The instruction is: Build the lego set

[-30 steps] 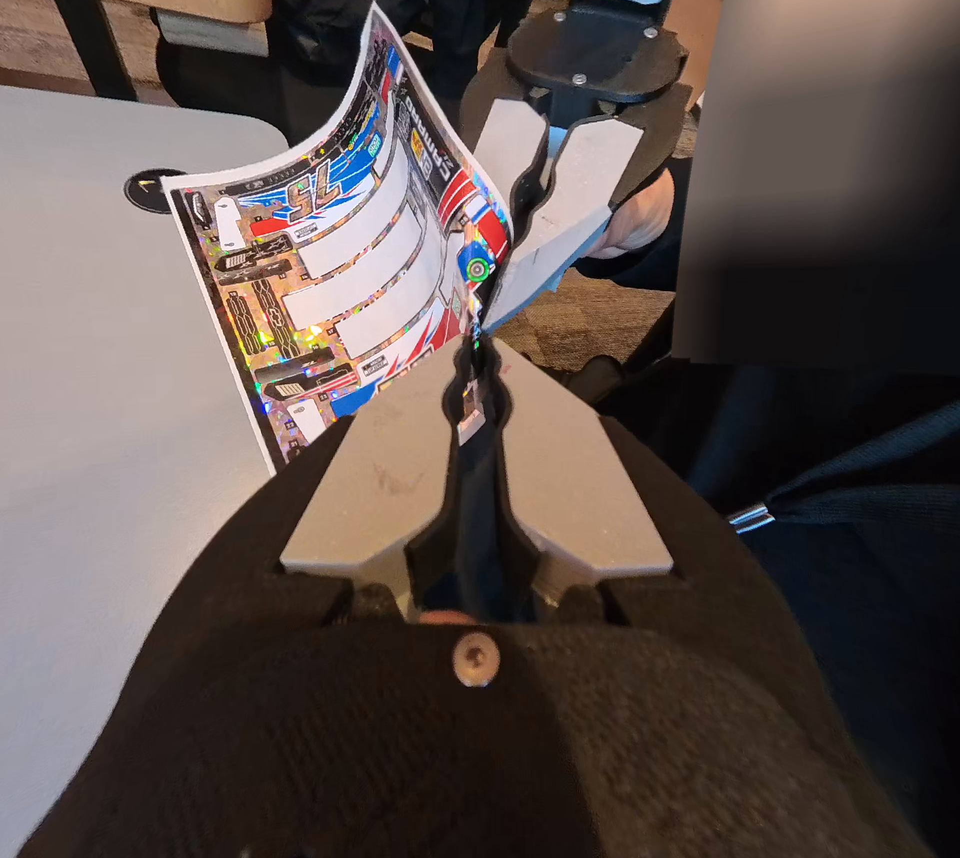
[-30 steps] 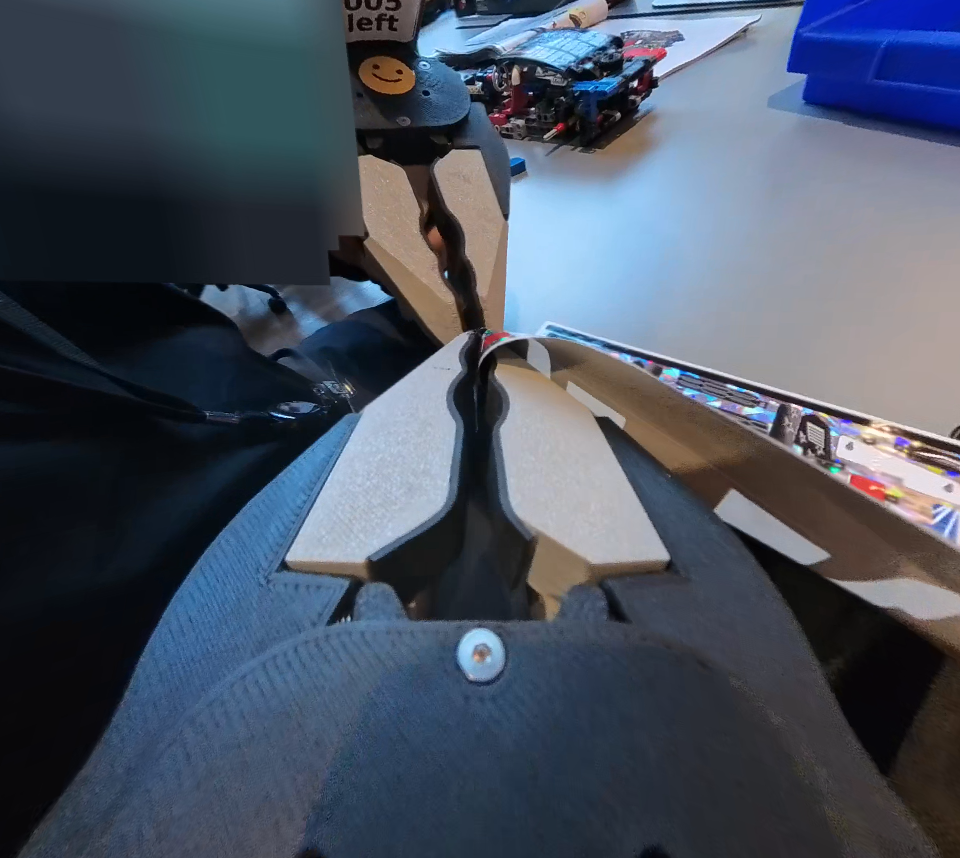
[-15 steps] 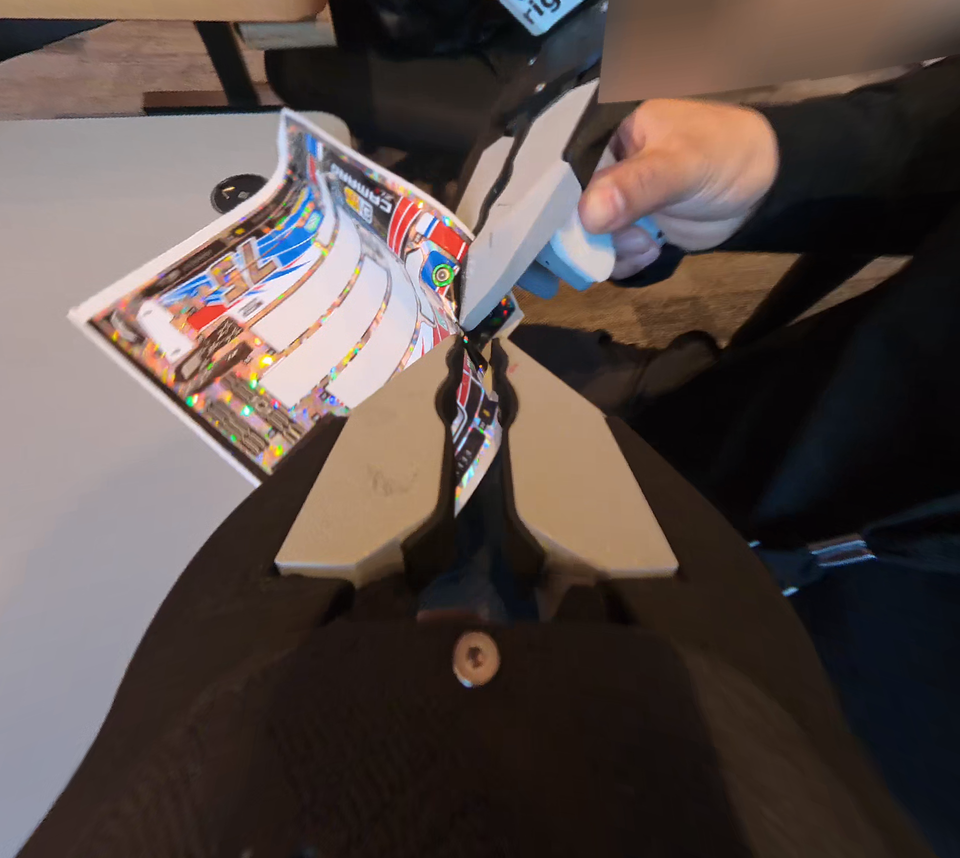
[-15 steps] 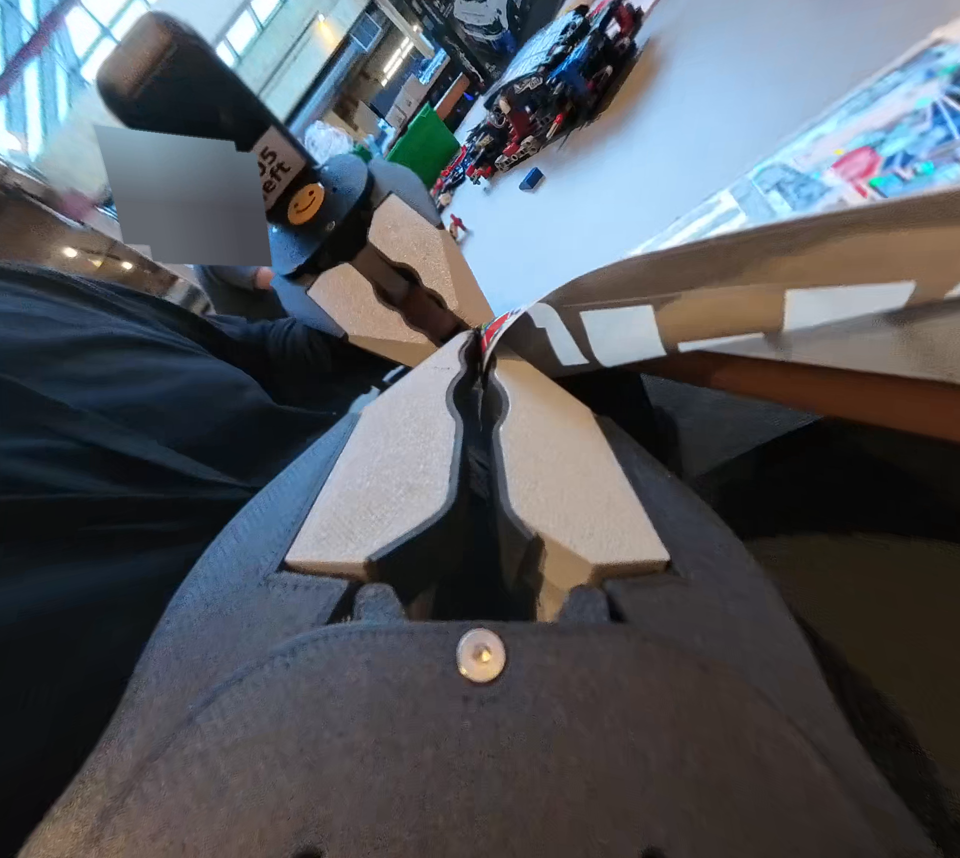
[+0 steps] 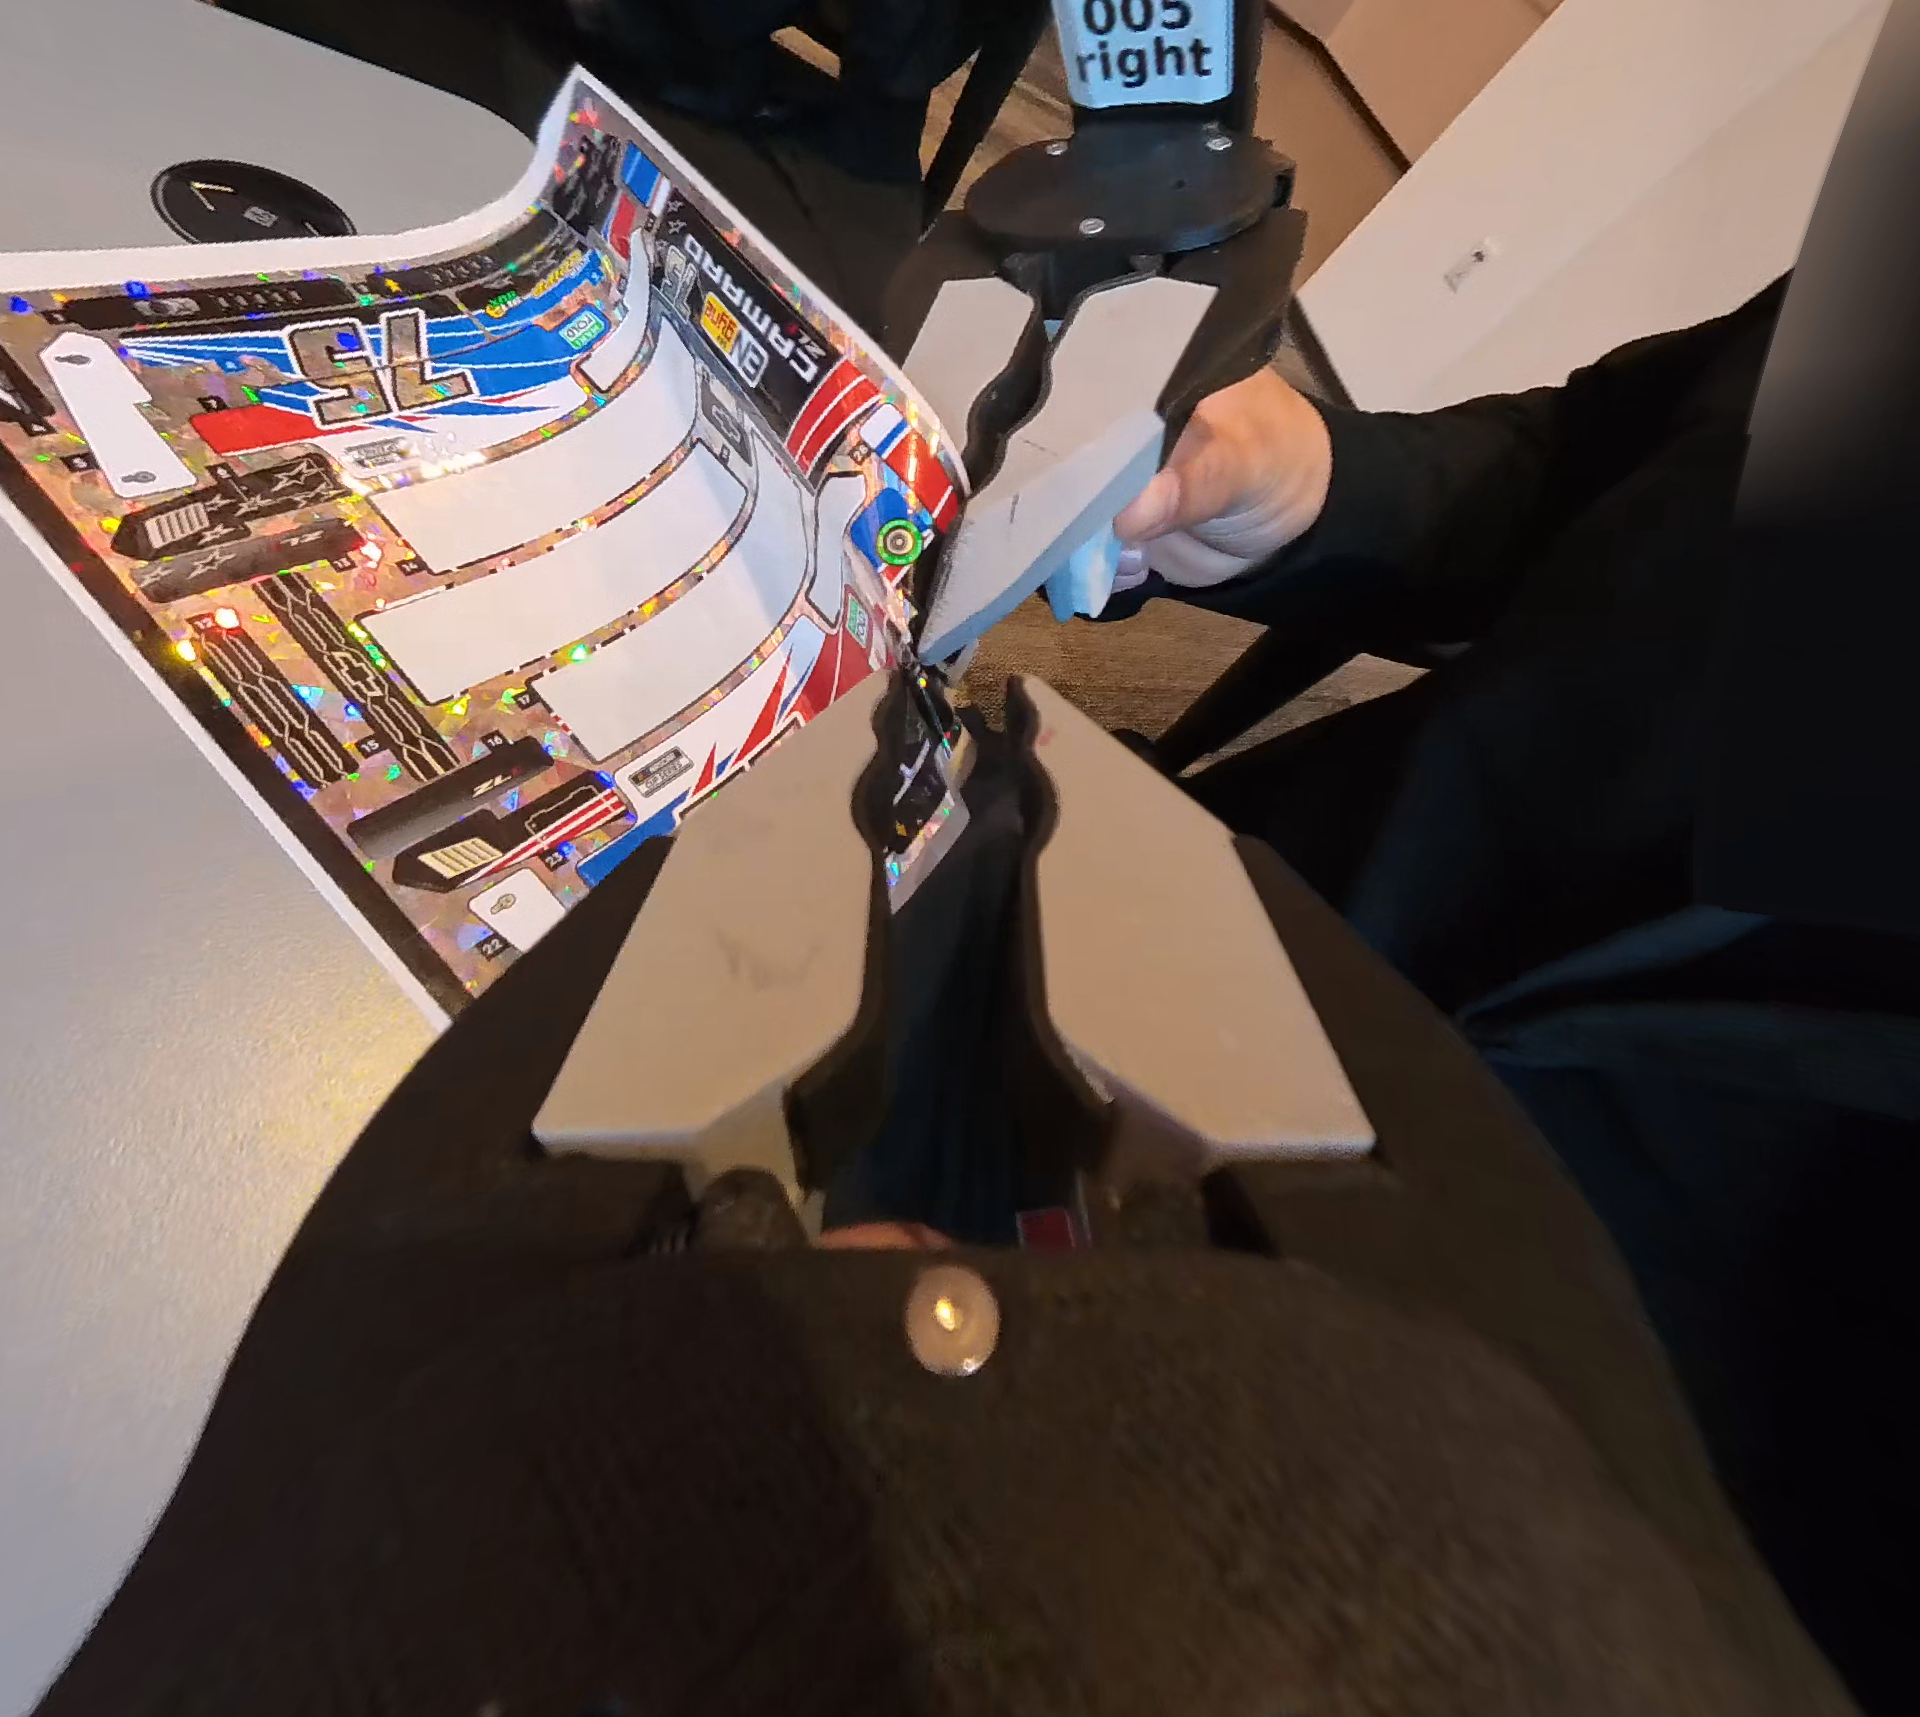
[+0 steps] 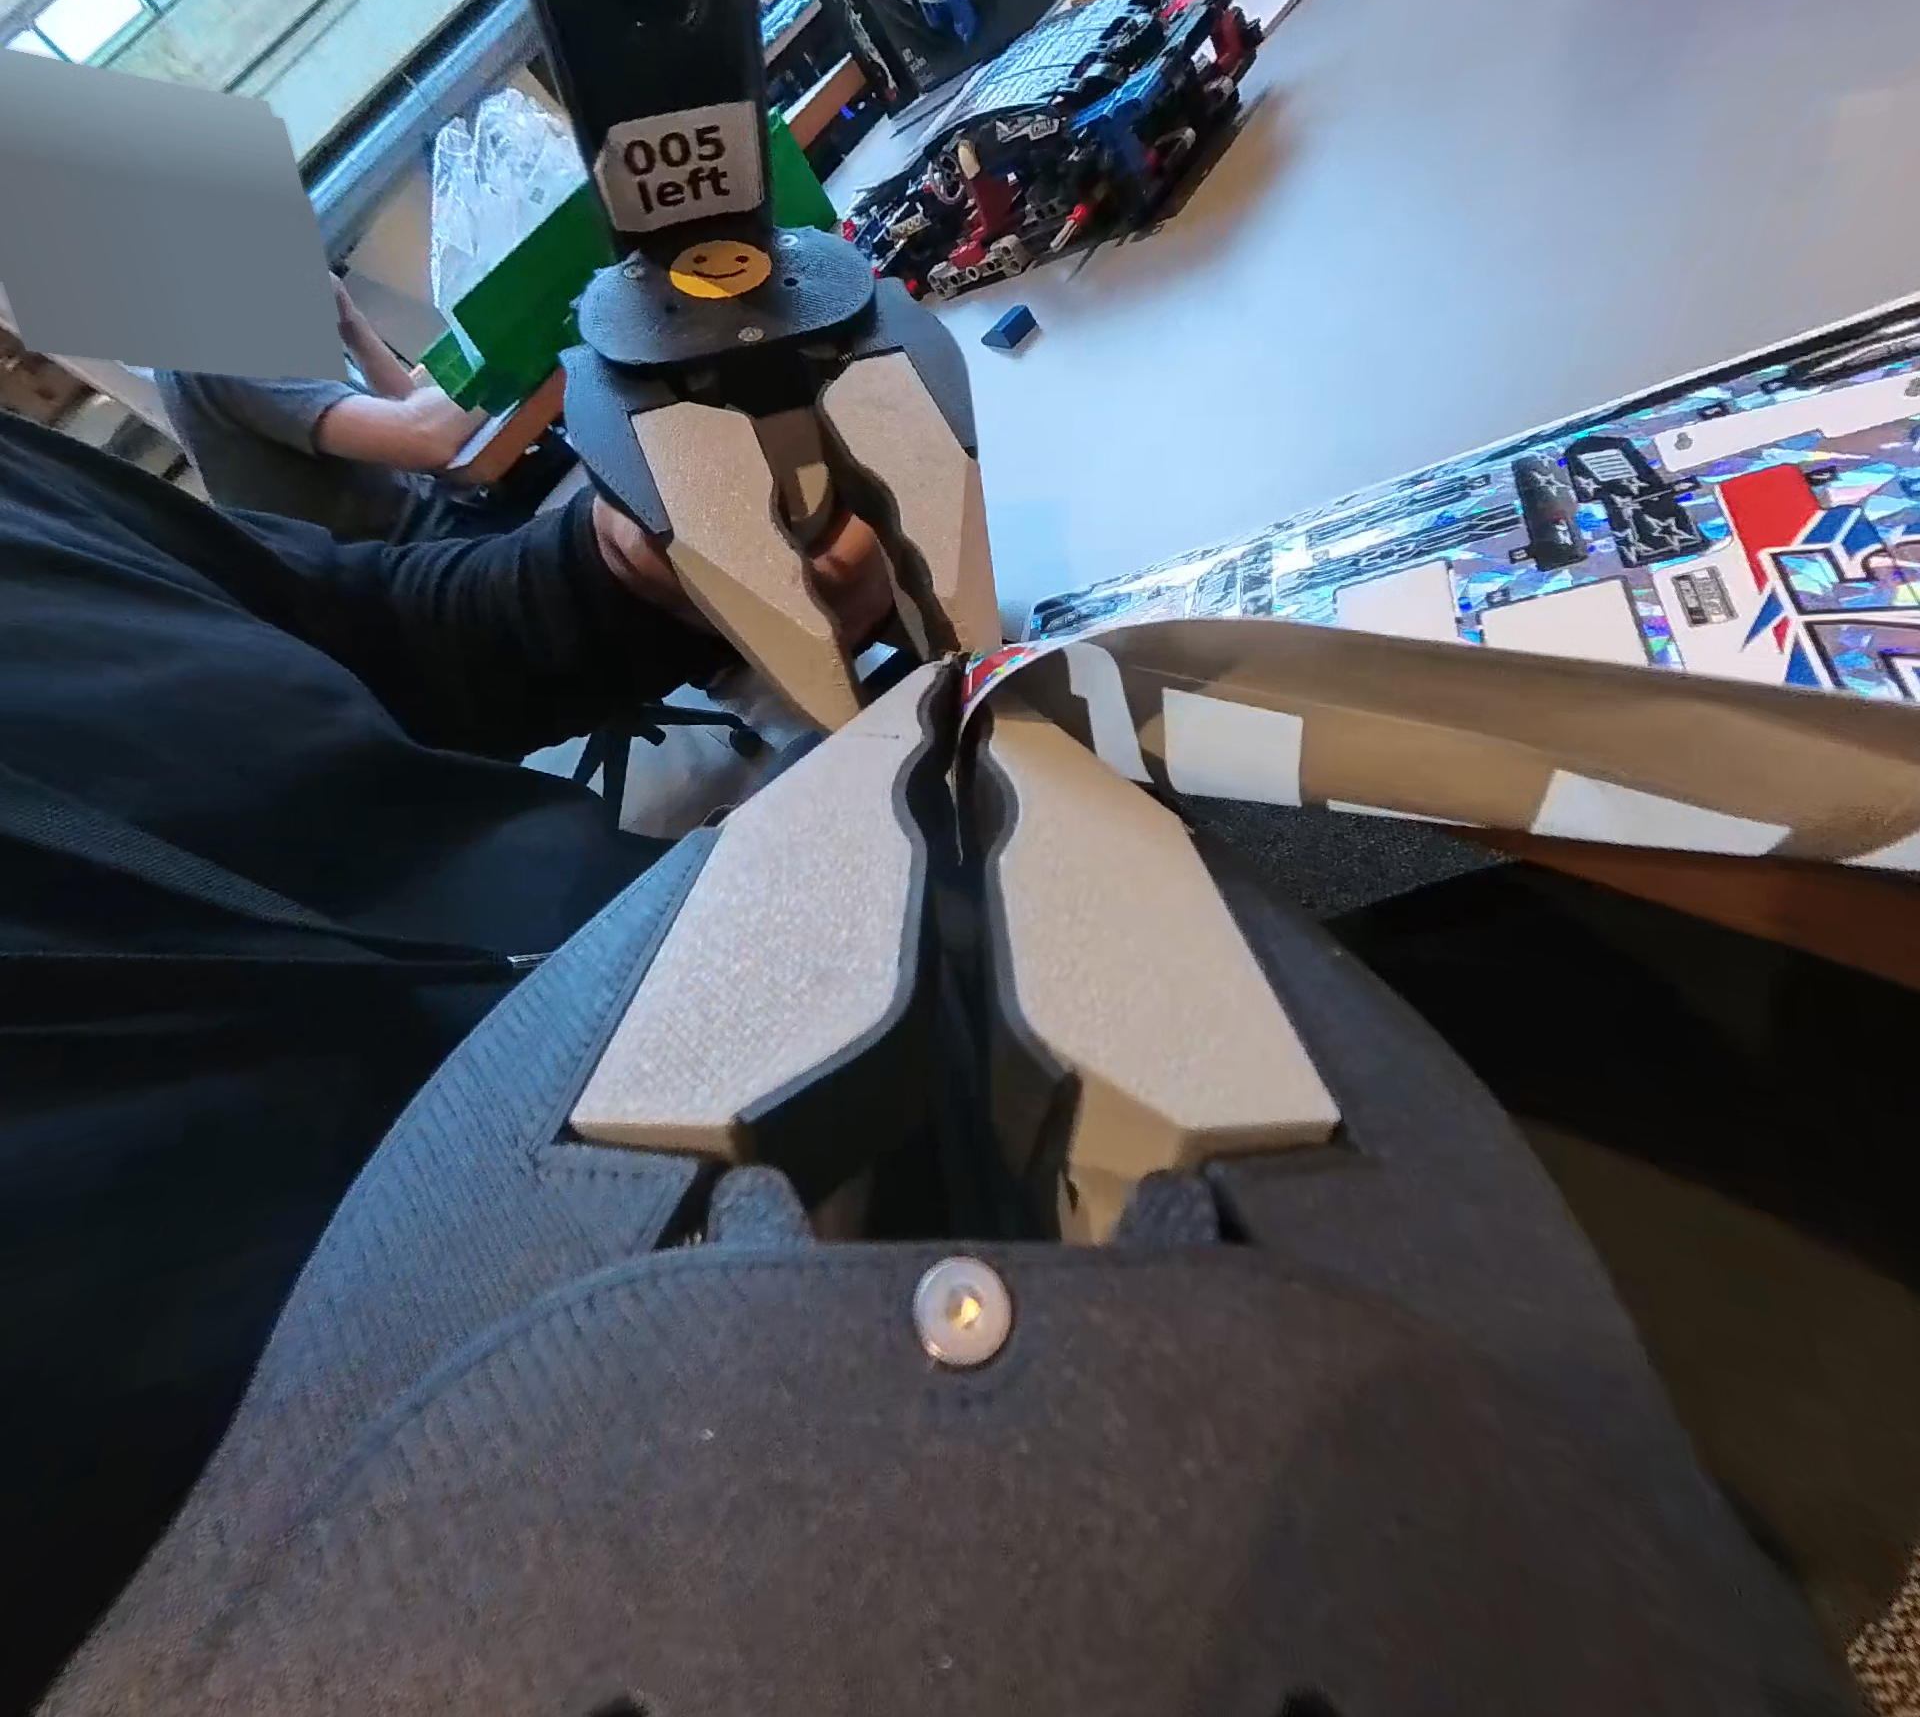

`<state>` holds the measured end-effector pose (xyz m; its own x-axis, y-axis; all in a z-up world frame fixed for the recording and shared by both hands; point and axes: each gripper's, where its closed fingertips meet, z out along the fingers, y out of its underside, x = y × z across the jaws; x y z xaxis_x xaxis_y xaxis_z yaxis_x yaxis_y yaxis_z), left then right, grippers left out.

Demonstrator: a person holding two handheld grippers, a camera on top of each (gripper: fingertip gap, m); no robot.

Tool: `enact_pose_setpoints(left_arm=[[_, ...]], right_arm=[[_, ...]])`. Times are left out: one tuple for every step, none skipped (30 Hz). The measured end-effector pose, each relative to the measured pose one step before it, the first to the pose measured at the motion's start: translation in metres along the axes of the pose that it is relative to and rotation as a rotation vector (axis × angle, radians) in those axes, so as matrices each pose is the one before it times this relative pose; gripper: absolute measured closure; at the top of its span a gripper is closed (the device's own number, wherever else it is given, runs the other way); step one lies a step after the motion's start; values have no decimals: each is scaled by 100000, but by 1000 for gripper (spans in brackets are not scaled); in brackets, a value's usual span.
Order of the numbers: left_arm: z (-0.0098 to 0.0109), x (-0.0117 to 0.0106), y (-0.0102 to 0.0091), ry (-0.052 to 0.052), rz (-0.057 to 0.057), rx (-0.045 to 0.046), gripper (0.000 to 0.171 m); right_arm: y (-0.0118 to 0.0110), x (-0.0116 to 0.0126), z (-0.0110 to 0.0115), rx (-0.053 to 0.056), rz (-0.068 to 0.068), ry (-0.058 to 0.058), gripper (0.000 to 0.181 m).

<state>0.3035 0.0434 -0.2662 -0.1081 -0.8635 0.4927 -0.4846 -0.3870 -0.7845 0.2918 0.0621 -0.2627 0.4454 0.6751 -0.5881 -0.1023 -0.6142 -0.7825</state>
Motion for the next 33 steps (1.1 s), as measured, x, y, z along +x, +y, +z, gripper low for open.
enact_pose_setpoints(left_arm=[[-27, 37, -18, 778, -257, 120, 154], [-24, -7, -44, 427, -116, 306, 155], [-33, -91, -49, -45, 111, 504, 156], [-42, -115, -56, -49, -87, 735, 156], [-73, -114, -81, -45, -854, 892, 157], [-95, -20, -111, 548, -818, 1071, 157], [-128, -32, -93, 185, -475, 1033, 158], [-134, -97, -57, -474, -240, 737, 160], [-113, -90, -59, -599, -77, 538, 162], [-83, -42, -49, -357, 79, 370, 163], [-43, 16, -44, -132, 66, 218, 164], [-20, 9, -11, -215, 54, -142, 164], [-4, -12, 14, -382, 353, -291, 165], [1, -52, 36, -642, 640, -425, 166], [-11, -36, 17, -408, 460, -260, 167], [-29, -8, -27, -117, 130, 118, 169], [-39, -15, -54, -44, 96, 397, 169], [-37, -7, -24, 197, -262, 177, 170], [-54, -16, -30, 277, -533, 185, 170], [-41, 16, -56, 367, -352, 429, 171], [-30, -10, -31, 103, -278, 246, 171], [5, -58, 18, -374, -68, -14, 171], [22, -38, 42, -358, 28, -152, 171], [9, -32, 30, -266, 86, -125, 171], [-12, -30, 12, -328, 233, 8, 171], [-5, -20, 1, -203, 207, 28, 171], [-1, -17, 8, -231, 45, 34, 171], [-1, -33, -1, -242, 118, 71, 171], [-5, -33, -5, -357, 281, 39, 171], [-22, -68, -20, -827, 579, 186, 171], [-18, -112, -13, -1214, 733, 103, 171], [-8, -54, -9, -875, 624, -80, 171], [-13, -38, -14, -646, 470, -166, 171]], right_arm=[[-19, -3, 1, 192, 268, -204, 181], [-27, -37, -13, 271, 165, -389, 181], [-26, -52, -10, 155, -126, -287, 181], [-17, -48, -5, -13, -345, -98, 181], [-28, -49, -16, 44, -377, -58, 181], [-29, -40, -14, 8, -344, -28, 181], [37, -16, -5, -228, -233, 90, 181], [49, 38, 9, -275, -140, 252, 181], [44, 14, 17, -140, -70, 125, 181], [70, 4, 53, -263, 66, -54, 181], [32, -5, 51, -114, 37, -81, 181], [15, 13, 37, -65, -91, 86, 181], [25, 6, 39, -236, -232, 106, 181], [25, 2, 24, -268, -319, 218, 181], [42, 38, 13, -306, -467, 500, 181], [58, 36, 14, -418, -498, 503, 181], [70, 17, 11, -395, -305, 350, 181], [43, 3, 13, -201, -204, 148, 181], [39, 10, 13, -168, -91, 131, 181], [29, 12, 17, -130, -13, 19, 181], [16, -15, 17, -45, 45, -57, 181], [20, 3, 24, -74, -1, 81, 181], [34, 24, 12, -242, -262, 262, 181], [33, 14, 13, -230, -241, 197, 181], [17, 3, 13, -163, -127, 96, 181], [-3, -14, 13, -31, -19, -4, 181], [-5, -8, 12, 41, 25, -15, 181], [-2, 5, 10, 16, -21, 61, 181], [-2, 28, 17, 30, -23, 130, 181], [-18, 35, -1, 93, 137, 115, 181], [-5, 39, -2, 65, 285, 57, 181], [8, 40, -3, 28, 228, -3, 181], [-1, 7, -13, 62, 182, -87, 181]])
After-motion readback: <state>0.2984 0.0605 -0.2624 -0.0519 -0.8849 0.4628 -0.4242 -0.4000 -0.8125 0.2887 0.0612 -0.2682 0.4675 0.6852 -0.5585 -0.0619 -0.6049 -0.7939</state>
